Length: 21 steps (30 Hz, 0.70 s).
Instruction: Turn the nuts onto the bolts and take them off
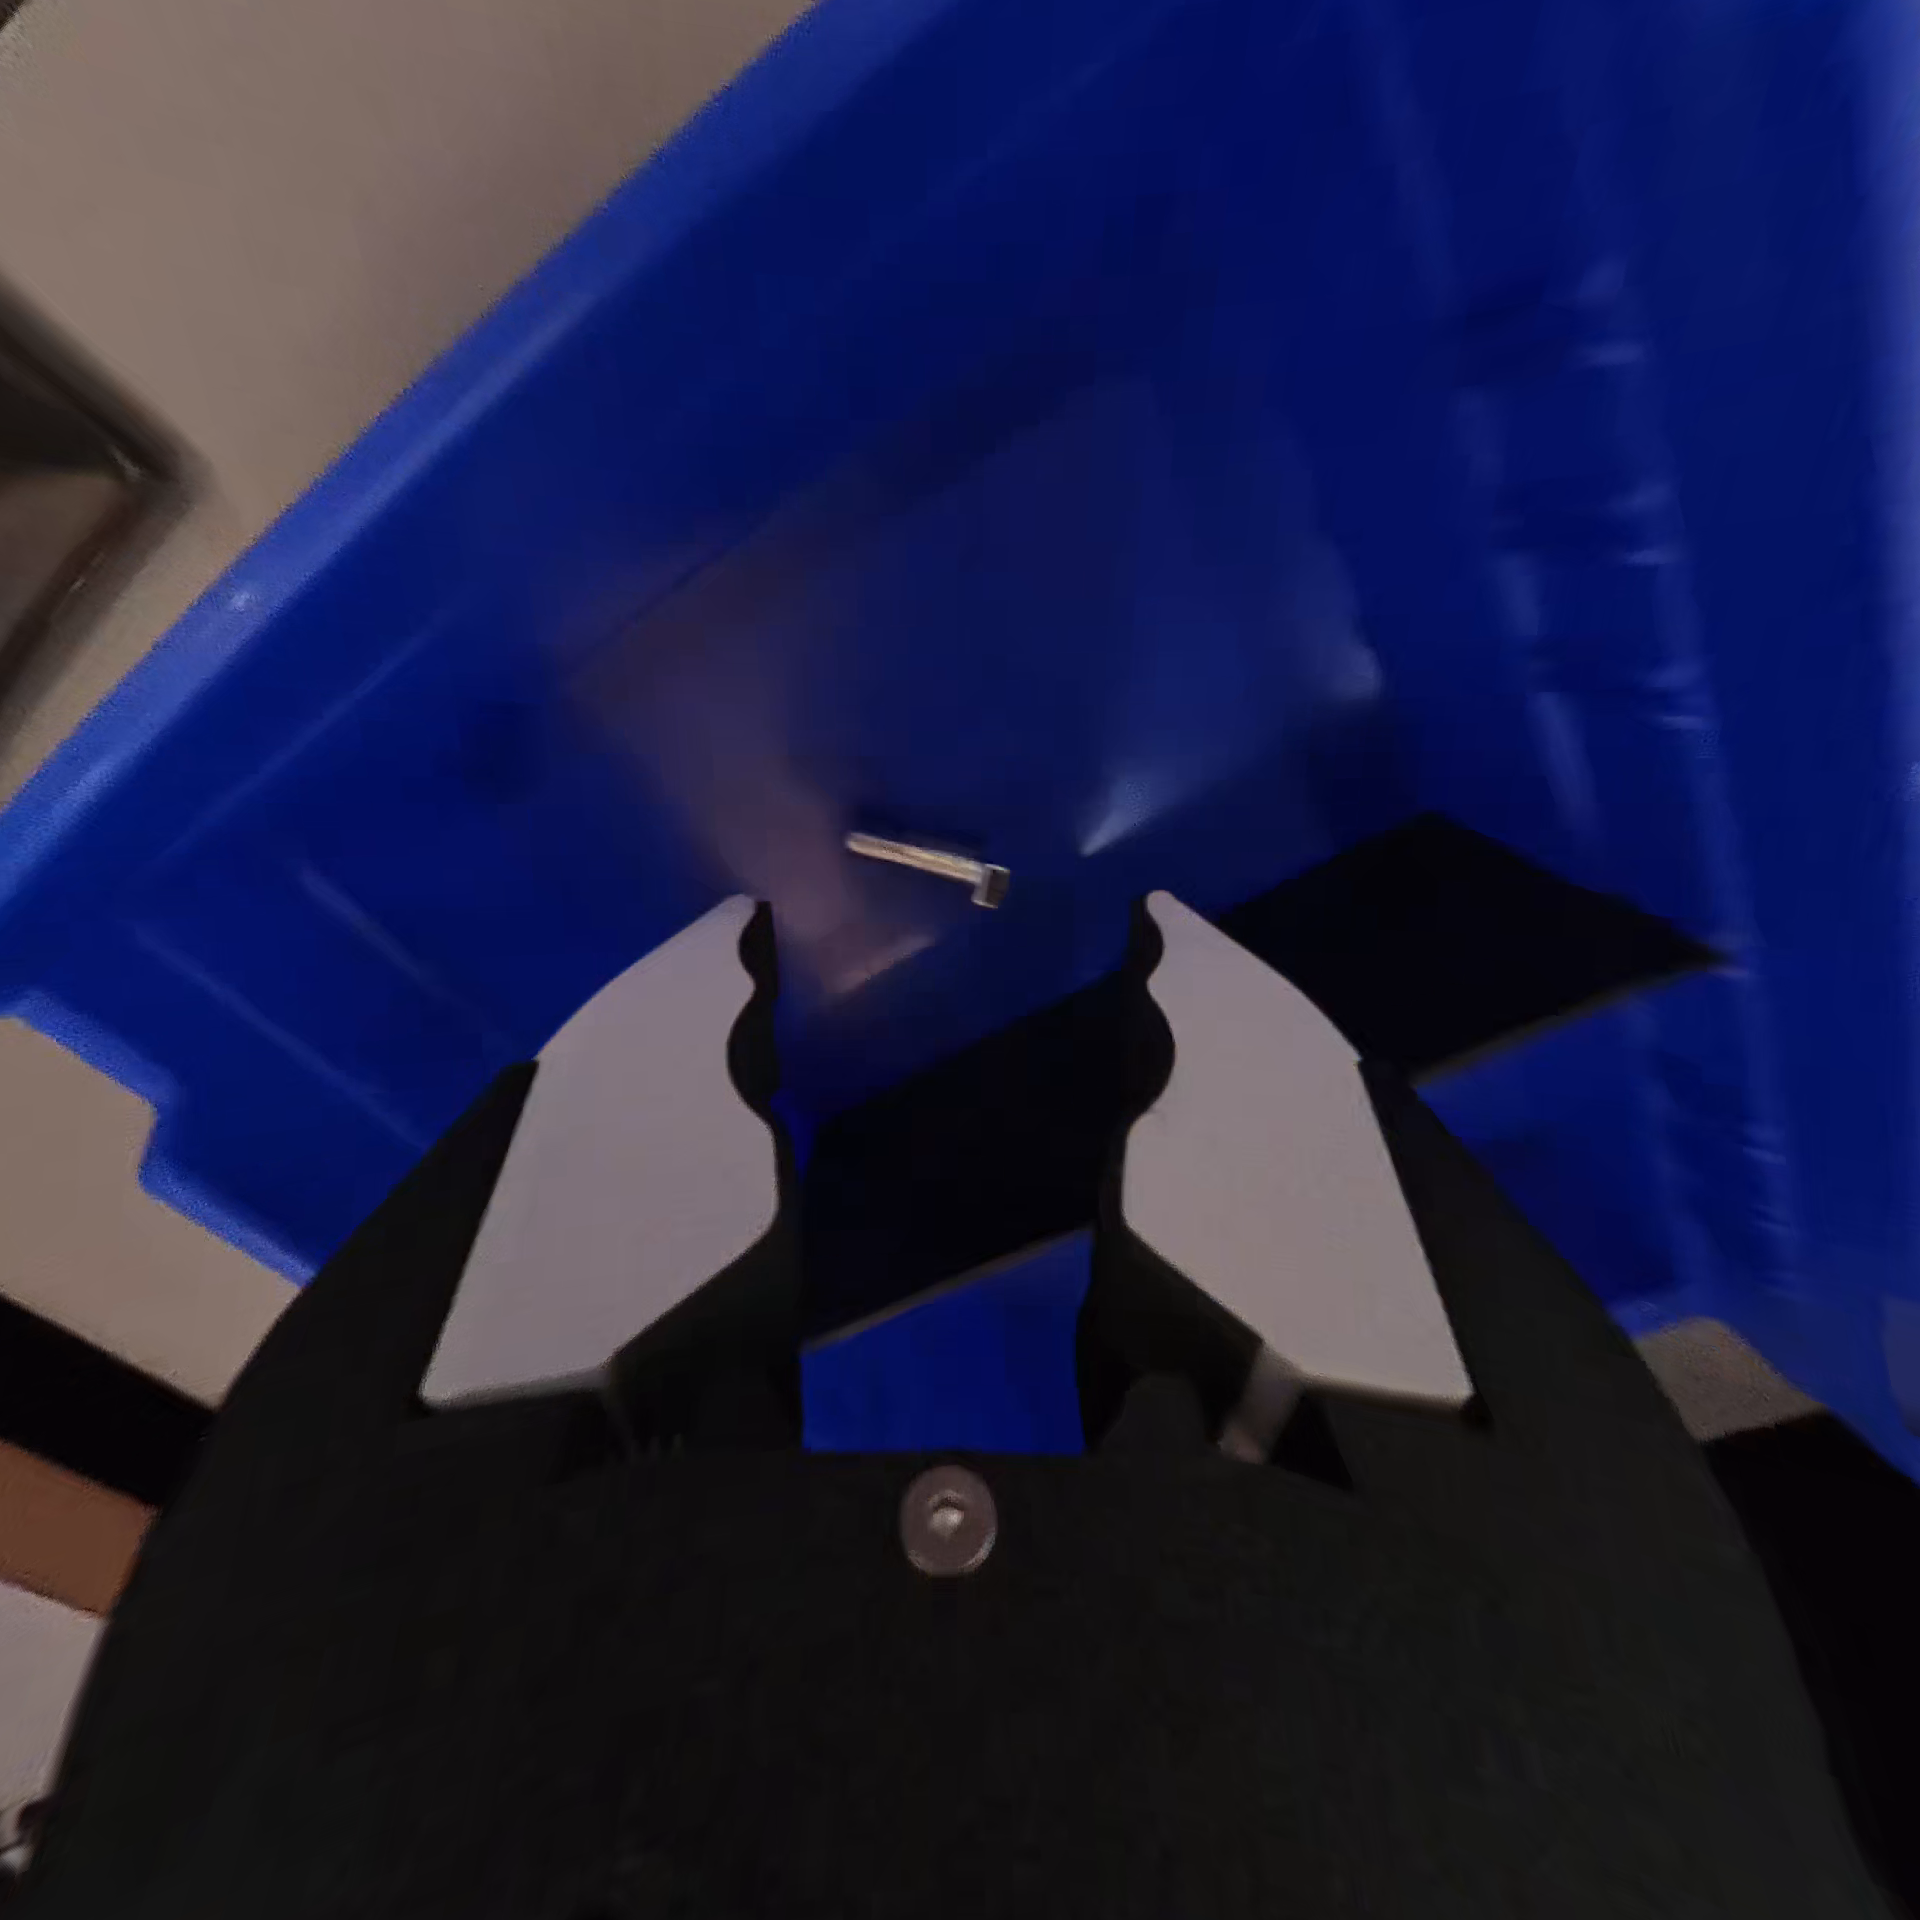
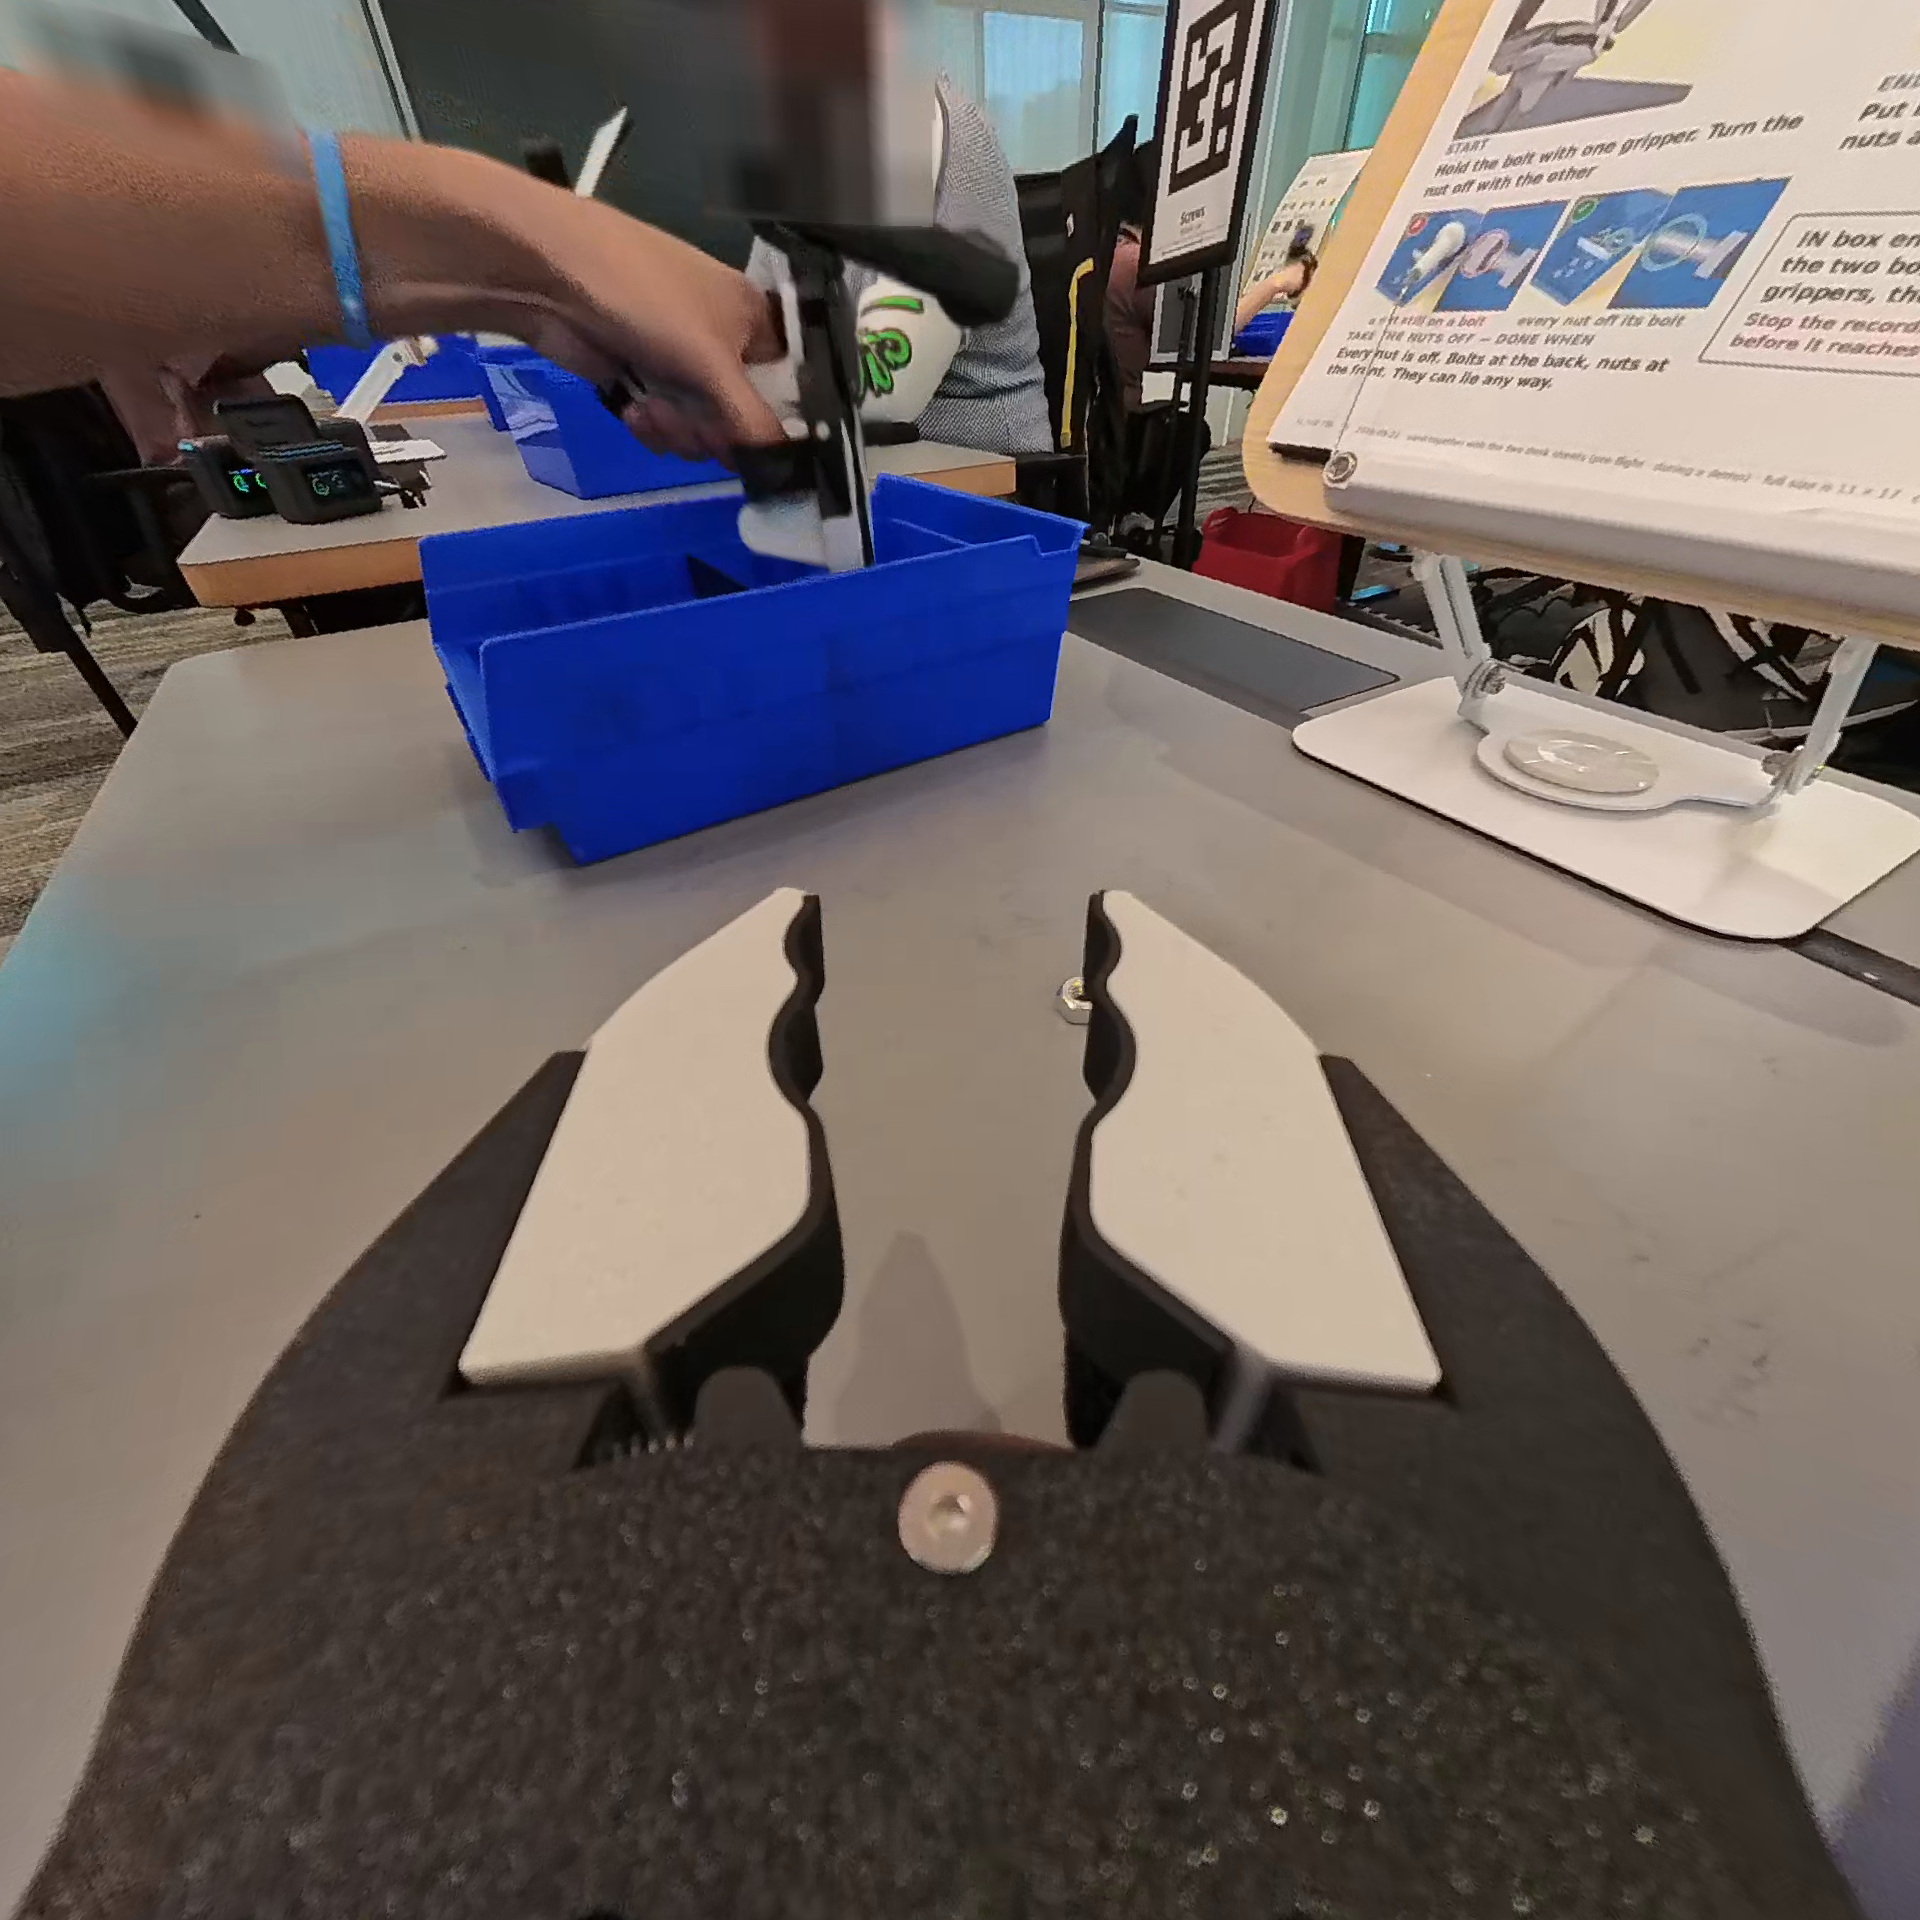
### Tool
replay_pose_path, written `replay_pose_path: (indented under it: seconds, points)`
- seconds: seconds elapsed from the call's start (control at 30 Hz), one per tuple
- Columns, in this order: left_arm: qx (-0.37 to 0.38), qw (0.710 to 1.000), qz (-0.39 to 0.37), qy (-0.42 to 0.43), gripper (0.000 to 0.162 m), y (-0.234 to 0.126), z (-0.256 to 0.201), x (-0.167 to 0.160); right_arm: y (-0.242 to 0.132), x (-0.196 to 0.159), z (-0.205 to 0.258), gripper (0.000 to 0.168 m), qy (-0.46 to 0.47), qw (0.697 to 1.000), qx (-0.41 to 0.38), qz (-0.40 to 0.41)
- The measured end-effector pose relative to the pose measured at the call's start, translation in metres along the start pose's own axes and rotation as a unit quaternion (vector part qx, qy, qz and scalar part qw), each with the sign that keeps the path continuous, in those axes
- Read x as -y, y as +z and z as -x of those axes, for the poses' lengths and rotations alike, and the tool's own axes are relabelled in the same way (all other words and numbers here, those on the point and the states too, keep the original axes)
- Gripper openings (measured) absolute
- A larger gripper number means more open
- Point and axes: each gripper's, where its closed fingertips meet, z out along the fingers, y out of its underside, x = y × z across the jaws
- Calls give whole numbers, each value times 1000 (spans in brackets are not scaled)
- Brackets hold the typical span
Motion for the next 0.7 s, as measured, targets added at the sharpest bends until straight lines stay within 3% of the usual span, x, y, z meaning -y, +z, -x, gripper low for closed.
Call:
replay_pose_path:
  seconds: [0.23,0.33,0.47,0.7]
  points:
    - [39,990,87,100,63,37,12,-10,-2,3,1,48,-11,1000,-2,-2]
    - [57,986,118,102,59,46,17,-15,-2,4,0,48,-11,1000,-2,-3]
    - [17,989,113,95,40,50,6,-14,-2,3,1,48,-10,1000,-1,-2]
    - [36,989,93,105,39,42,11,-19,-2,3,2,47,-13,1000,0,-1]
